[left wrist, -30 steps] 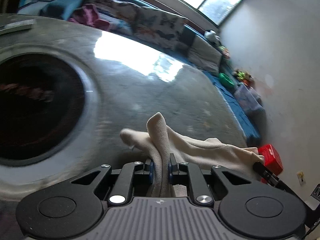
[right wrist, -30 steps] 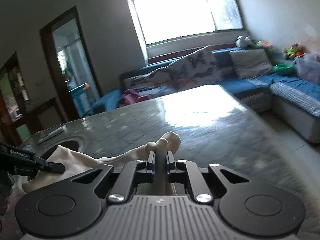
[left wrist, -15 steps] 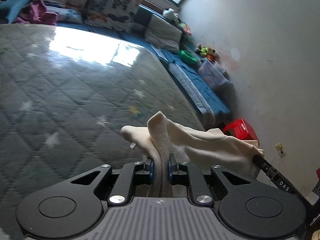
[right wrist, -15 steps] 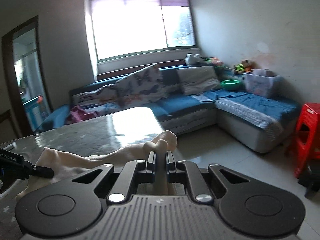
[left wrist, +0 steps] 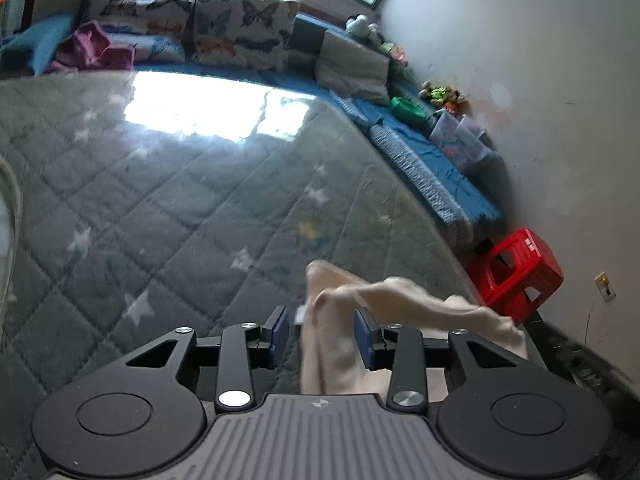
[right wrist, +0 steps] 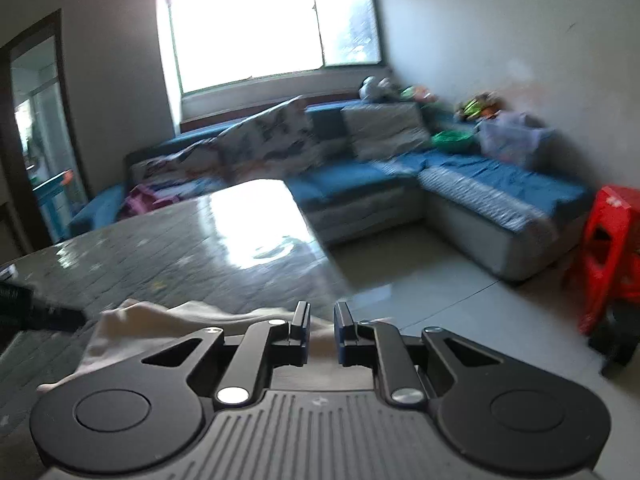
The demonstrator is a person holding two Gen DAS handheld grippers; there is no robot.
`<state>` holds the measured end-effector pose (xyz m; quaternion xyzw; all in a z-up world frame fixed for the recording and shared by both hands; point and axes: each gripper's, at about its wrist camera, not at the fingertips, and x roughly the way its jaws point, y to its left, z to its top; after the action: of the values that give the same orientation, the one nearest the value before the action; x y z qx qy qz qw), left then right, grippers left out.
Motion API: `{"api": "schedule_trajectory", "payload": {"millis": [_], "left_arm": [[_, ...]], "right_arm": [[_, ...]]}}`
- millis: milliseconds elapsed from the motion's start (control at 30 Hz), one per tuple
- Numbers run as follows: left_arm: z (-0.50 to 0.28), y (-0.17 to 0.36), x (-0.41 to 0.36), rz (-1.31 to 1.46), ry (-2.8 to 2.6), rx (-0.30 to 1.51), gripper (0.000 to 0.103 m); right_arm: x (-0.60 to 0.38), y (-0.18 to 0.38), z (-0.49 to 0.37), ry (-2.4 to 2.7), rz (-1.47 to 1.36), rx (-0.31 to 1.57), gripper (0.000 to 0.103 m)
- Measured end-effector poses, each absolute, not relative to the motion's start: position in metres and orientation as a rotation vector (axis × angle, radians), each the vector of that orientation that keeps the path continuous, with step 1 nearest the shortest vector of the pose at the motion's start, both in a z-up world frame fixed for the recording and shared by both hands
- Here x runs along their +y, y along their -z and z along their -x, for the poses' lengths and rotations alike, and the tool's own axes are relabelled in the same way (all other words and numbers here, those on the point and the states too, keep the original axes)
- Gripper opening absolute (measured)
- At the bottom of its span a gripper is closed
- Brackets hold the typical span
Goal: Fold clothes
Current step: 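Lower the folded sweatshirt onto the table and open both grippers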
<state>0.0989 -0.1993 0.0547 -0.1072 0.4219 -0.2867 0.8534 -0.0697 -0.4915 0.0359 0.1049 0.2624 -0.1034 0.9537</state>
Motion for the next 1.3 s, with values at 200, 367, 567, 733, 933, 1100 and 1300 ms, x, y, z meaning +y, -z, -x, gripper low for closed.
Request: {"api": "schedule_trajectory", "payload": {"millis": [200,367,567,733,933,1100,1300], "left_arm": [[-0.1,-0.054,-0.23,0.193,0.681,0.909,0.038],[-0.103,-0.047,-0.252,0.174,0.697,0.931,0.038],[-0.112,-0.03,-0.265,0.152,0.678,0.957,0.039],[-0.114,-0.028,-0.266,0.162,0.674,0.96,0.042],[-0.106,-0.032,-0.264,0.143,0.673,0.941,0.044],[-0.096,-0.037,-0.26,0.122,0.677,0.923,0.045],[-0.082,-0.039,-0.252,0.089,0.676,0.901,0.049]], "right_arm": [[-0.48,-0.021,0.039,0.172,-0.227,0.584,0.019],[-0.478,-0.013,0.023,0.165,-0.221,0.609,0.025],[-0.473,-0.002,0.017,0.182,-0.182,0.626,0.031],[-0.467,-0.006,0.021,0.171,-0.141,0.62,0.04],[-0.451,-0.014,0.032,0.149,-0.089,0.607,0.047],[-0.436,-0.01,0.038,0.13,-0.04,0.626,0.05],[-0.423,-0.014,0.059,0.113,-0.034,0.621,0.055]]}}
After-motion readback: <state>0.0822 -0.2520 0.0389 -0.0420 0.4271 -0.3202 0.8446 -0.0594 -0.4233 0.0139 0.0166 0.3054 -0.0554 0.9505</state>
